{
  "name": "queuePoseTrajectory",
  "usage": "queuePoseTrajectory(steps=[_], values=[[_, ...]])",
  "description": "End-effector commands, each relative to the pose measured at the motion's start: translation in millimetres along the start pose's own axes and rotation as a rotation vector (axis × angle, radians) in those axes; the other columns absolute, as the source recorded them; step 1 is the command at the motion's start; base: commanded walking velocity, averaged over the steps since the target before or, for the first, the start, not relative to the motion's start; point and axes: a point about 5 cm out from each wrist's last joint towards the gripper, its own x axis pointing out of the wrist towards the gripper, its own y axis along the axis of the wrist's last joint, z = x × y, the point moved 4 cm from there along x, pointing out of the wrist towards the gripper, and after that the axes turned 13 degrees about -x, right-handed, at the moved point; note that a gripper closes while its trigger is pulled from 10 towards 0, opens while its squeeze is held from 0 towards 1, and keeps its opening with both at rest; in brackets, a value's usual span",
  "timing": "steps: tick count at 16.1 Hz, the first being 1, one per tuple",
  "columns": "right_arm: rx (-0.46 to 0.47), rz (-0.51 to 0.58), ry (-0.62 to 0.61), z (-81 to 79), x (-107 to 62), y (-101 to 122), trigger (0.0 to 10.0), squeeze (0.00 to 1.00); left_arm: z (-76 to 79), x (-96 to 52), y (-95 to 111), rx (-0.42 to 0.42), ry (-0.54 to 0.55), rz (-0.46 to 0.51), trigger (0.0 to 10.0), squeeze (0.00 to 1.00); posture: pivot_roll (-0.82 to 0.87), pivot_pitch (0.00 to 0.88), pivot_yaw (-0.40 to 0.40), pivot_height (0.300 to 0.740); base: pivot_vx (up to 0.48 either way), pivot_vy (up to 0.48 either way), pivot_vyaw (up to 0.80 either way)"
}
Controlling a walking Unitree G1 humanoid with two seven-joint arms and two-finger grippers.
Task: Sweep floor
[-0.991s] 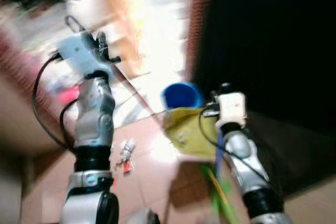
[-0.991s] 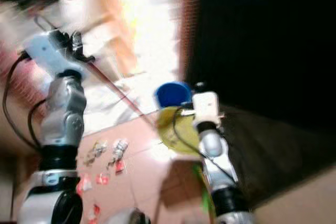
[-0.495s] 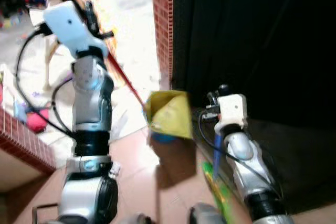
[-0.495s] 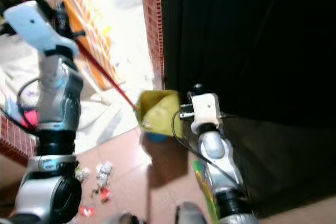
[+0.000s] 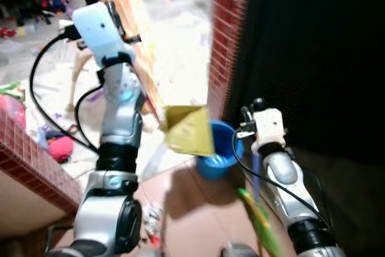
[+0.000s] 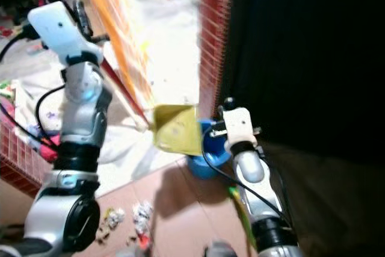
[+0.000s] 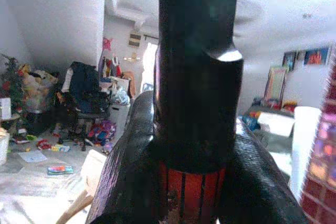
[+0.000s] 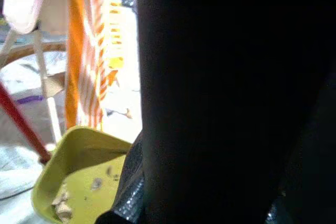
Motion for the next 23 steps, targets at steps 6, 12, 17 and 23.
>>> queuePoseTrajectory(steps=[6,12,17,23], values=[[0.011,0.072,0.006,-4.4,7.6,19.6,10.0,0.00,19.1,-2.9,10.5,-0.025,-0.041,0.067,10.0,0.00,-0.13,0.000,0.044,0.740,0.353,-0.043,0.00],[0.005,0.063,0.005,-3.7,8.4,16.8,10.0,0.00,21.4,-9.3,10.1,-0.073,-0.075,0.043,10.0,0.00,-0.12,0.000,0.045,0.740,0.000,0.000,0.00],[-0.001,0.063,0.005,-3.3,9.9,17.2,10.0,0.00,39.7,-17.3,8.8,-0.117,-0.147,0.028,10.0,0.00,-0.13,0.000,0.042,0.740,0.000,0.000,0.00],[-0.023,0.060,-0.039,6.2,6.6,15.8,10.0,0.00,77.1,-42.0,-10.1,-0.116,-0.316,-0.012,10.0,0.00,-0.15,0.000,0.062,0.740,0.000,0.000,0.00]])
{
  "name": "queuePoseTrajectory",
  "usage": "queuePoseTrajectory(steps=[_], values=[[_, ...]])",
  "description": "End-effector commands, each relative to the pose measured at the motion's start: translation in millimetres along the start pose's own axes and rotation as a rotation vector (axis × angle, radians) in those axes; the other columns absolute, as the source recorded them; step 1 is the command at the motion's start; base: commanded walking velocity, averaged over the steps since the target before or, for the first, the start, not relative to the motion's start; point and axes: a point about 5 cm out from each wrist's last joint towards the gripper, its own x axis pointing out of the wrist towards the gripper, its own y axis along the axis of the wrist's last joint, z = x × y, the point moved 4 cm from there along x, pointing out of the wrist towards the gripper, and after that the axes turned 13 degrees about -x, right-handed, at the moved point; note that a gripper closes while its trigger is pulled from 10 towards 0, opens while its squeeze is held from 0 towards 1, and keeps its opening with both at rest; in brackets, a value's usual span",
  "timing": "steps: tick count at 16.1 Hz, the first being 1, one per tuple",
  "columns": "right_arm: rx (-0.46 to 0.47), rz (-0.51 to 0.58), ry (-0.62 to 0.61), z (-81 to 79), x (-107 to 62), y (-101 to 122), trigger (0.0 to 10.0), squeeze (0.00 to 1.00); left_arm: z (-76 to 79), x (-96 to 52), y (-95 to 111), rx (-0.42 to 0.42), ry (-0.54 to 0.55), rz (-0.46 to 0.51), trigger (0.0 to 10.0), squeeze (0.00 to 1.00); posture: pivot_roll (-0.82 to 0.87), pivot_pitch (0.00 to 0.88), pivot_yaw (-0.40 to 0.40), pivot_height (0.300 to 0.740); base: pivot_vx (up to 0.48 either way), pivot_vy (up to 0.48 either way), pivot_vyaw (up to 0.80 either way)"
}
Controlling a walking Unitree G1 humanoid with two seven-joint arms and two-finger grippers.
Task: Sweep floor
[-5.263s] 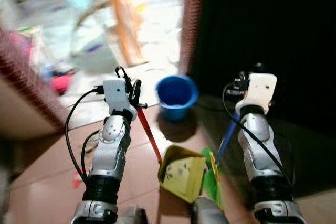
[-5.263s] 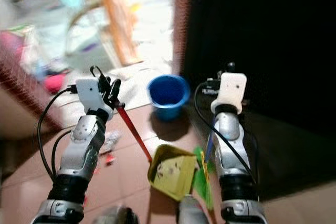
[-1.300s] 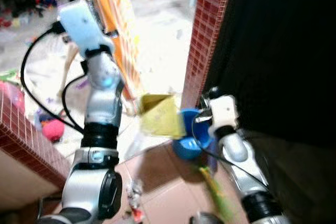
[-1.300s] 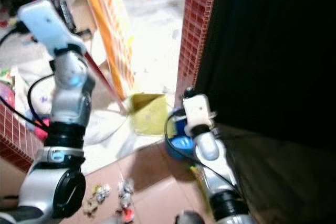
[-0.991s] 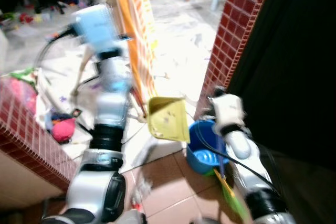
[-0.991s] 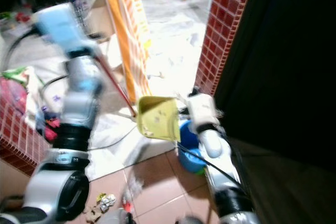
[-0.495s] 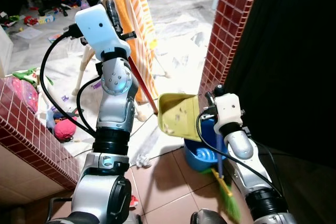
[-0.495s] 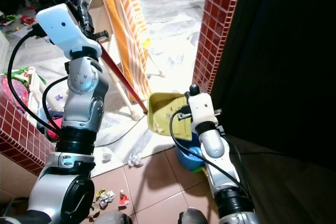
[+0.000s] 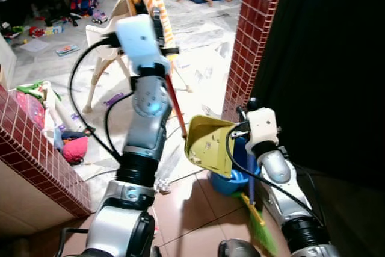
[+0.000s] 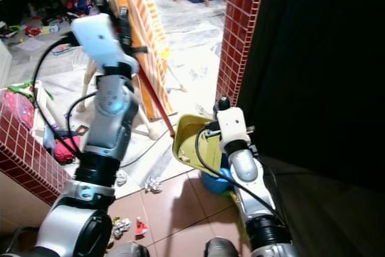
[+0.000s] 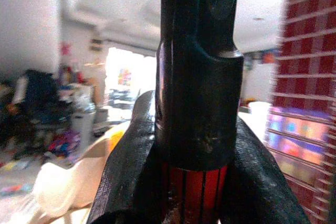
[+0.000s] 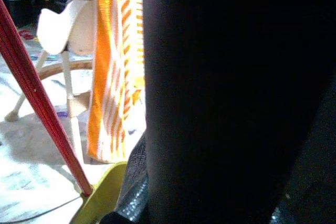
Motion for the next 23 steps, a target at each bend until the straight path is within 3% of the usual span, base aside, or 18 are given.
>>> queuePoseTrajectory(steps=[1,5,7,13,16,18,19,23], values=[[-0.020,0.051,-0.027,7.3,1.9,11.6,10.0,0.00,22.8,1.7,15.2,-0.031,-0.066,0.081,10.0,0.00,-0.15,0.001,0.067,0.740,0.000,0.000,0.00],[-0.029,0.046,-0.061,12.5,-2.4,9.6,10.0,0.00,67.8,-7.8,8.4,-0.030,-0.262,0.088,10.0,0.00,-0.16,0.008,0.090,0.740,0.000,0.000,0.00],[-0.027,0.042,-0.072,12.3,-3.6,9.1,10.0,0.00,78.5,-11.3,3.9,-0.030,-0.310,0.081,10.0,0.00,-0.16,0.008,0.098,0.740,0.000,0.000,0.00],[-0.030,0.045,-0.075,12.1,-4.5,10.2,10.0,0.00,76.4,-1.4,8.2,-0.023,-0.310,0.111,10.0,0.00,-0.16,0.005,0.090,0.740,0.000,0.000,0.00],[-0.031,0.048,-0.073,12.9,-4.2,10.6,10.0,0.00,87.3,-2.3,11.7,-0.026,-0.367,0.127,10.0,0.00,-0.16,0.003,0.088,0.740,0.000,0.000,0.00],[-0.033,0.049,-0.073,13.0,-4.2,10.6,10.0,0.00,118.1,-16.8,18.3,-0.040,-0.551,0.164,10.0,0.00,-0.16,0.001,0.090,0.740,0.000,0.000,0.00],[-0.034,0.052,-0.076,13.1,-3.5,11.6,10.0,0.00,140.8,-35.7,17.7,-0.057,-0.725,0.164,10.0,0.00,-0.17,0.001,0.092,0.740,0.000,0.000,0.00],[-0.034,0.049,-0.081,13.9,-3.5,10.4,10.0,0.00,158.6,-71.8,-4.1,-0.052,-0.943,0.078,10.0,0.00,-0.16,0.004,0.095,0.740,0.000,0.000,0.00]])
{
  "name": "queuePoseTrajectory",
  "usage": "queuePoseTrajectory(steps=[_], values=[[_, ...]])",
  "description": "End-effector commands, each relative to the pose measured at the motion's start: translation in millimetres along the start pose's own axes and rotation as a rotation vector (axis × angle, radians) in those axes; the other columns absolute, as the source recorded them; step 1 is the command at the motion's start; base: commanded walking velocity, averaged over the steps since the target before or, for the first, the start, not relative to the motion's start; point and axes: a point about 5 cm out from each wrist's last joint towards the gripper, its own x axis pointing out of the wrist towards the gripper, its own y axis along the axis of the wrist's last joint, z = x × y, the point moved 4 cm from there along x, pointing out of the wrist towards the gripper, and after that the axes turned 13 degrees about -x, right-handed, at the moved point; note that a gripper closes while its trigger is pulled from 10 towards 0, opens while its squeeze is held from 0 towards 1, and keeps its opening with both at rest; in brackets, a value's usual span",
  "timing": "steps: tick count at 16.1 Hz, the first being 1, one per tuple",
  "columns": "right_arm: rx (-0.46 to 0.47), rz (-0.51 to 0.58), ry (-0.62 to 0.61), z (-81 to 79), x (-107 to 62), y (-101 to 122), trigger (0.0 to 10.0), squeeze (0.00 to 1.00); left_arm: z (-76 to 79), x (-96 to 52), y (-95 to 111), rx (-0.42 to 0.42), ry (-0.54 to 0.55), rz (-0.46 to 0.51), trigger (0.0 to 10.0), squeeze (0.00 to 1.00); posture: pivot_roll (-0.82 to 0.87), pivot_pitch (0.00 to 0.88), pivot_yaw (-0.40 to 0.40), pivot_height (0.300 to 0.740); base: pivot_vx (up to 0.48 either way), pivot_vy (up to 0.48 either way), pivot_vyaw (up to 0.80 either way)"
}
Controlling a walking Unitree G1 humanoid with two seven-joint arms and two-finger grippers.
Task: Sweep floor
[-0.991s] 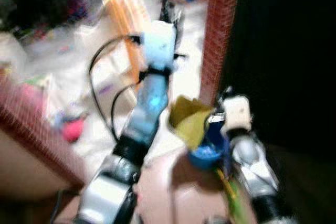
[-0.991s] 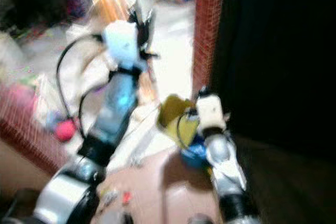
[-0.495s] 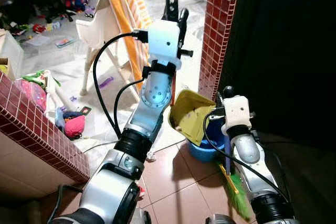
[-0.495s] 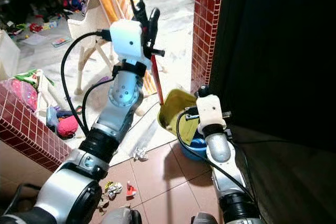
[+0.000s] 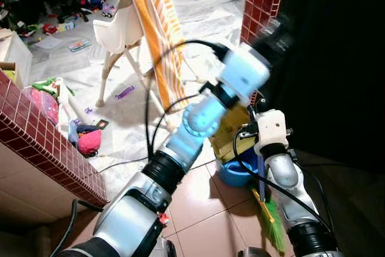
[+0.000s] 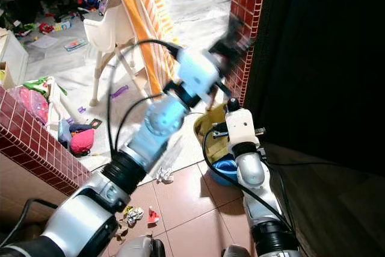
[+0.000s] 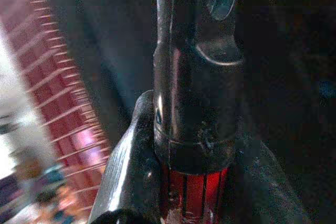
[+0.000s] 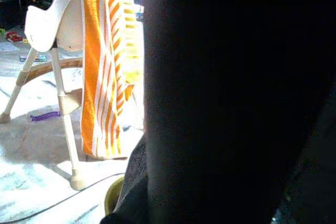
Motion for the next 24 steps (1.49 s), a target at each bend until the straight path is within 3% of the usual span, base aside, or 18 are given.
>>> queuePoseTrajectory(steps=[1,9,11,16,20,24], values=[[0.000,0.047,-0.012,0.9,5.2,11.4,10.0,0.00,22.3,8.0,15.1,-0.046,-0.050,0.090,10.0,0.00,-0.16,0.004,0.095,0.740,0.000,0.000,0.00],[-0.005,0.048,-0.014,1.1,8.3,10.9,10.0,0.00,71.0,-11.9,8.2,0.062,-0.377,0.092,10.0,0.00,-0.16,0.000,0.094,0.740,0.000,0.000,0.00],[-0.008,0.048,-0.014,0.6,9.1,10.8,10.0,0.00,76.0,-15.2,5.2,0.079,-0.414,0.083,10.0,0.00,-0.16,0.000,0.096,0.740,0.000,0.000,0.00],[-0.010,0.046,-0.014,-1.6,8.7,9.1,10.0,0.00,65.8,-11.2,18.3,0.153,-0.314,0.169,10.0,0.00,-0.16,0.000,0.097,0.740,0.000,0.000,0.00],[-0.013,0.046,-0.018,-1.0,9.9,8.2,10.0,0.00,43.9,-6.0,36.8,0.223,-0.155,0.260,10.0,0.00,-0.16,0.000,0.102,0.740,0.000,0.000,0.00],[-0.015,0.044,-0.018,-1.6,9.9,6.7,10.0,0.00,20.3,-1.0,38.3,0.158,-0.003,0.249,10.0,0.00,-0.17,0.000,0.107,0.740,0.000,0.000,0.00]])
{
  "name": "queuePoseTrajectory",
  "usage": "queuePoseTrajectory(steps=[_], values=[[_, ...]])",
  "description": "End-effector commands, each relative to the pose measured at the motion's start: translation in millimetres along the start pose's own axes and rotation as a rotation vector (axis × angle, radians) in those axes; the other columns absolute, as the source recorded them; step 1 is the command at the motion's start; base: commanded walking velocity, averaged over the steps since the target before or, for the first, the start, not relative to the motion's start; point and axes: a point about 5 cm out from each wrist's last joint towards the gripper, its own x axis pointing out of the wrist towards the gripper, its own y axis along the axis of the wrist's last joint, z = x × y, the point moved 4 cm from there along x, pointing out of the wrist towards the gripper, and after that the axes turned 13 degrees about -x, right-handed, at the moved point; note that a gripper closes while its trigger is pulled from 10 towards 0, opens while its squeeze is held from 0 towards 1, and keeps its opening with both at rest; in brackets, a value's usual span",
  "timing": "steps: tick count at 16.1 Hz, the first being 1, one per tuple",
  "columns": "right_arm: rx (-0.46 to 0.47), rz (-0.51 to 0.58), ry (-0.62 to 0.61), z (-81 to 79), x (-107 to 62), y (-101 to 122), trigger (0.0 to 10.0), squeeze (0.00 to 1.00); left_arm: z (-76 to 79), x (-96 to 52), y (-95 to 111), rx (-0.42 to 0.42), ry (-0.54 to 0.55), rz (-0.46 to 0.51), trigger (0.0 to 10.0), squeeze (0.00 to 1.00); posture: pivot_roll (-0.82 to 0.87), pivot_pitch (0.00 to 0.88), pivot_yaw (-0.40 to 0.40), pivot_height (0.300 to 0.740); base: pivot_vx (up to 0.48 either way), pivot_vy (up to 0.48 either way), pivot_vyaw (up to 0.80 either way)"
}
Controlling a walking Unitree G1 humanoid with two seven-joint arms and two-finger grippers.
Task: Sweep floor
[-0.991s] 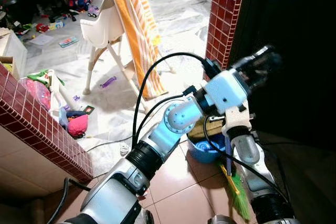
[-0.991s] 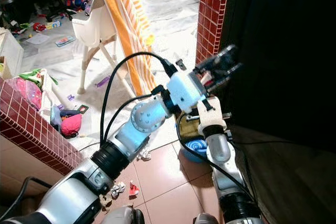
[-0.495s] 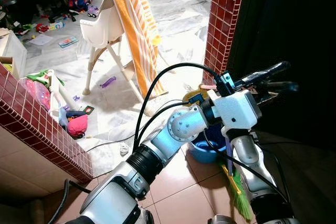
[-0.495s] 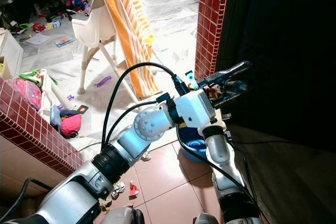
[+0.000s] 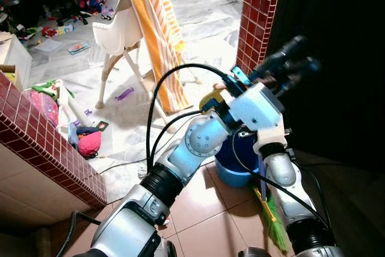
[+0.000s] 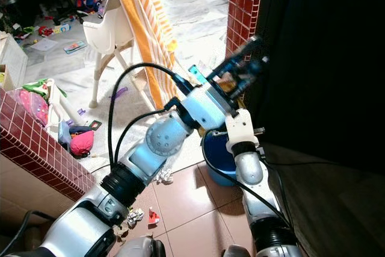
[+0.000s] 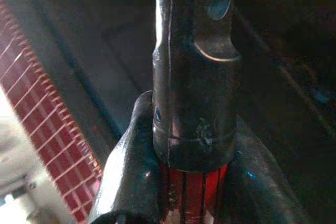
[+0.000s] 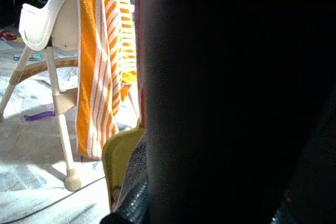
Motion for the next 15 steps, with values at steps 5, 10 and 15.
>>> queuePoseTrajectory(steps=[5,10,15], values=[[0.006,0.047,-0.015,-1.1,6.8,11.2,10.0,0.00,-17.3,17.1,5.6,-0.190,0.165,0.013,10.0,0.00,-0.17,0.000,0.119,0.740,0.000,0.000,0.00],[0.011,0.045,-0.018,-3.9,5.7,10.6,10.0,0.00,-39.9,20.8,-4.7,-0.393,0.282,-0.050,10.0,0.00,-0.16,0.000,0.127,0.740,0.000,0.000,0.00],[0.012,0.052,-0.020,-3.7,6.2,12.1,10.0,0.00,-64.6,28.6,13.1,-0.368,0.346,0.018,10.0,0.00,-0.16,0.000,0.123,0.740,0.000,0.000,0.00]])
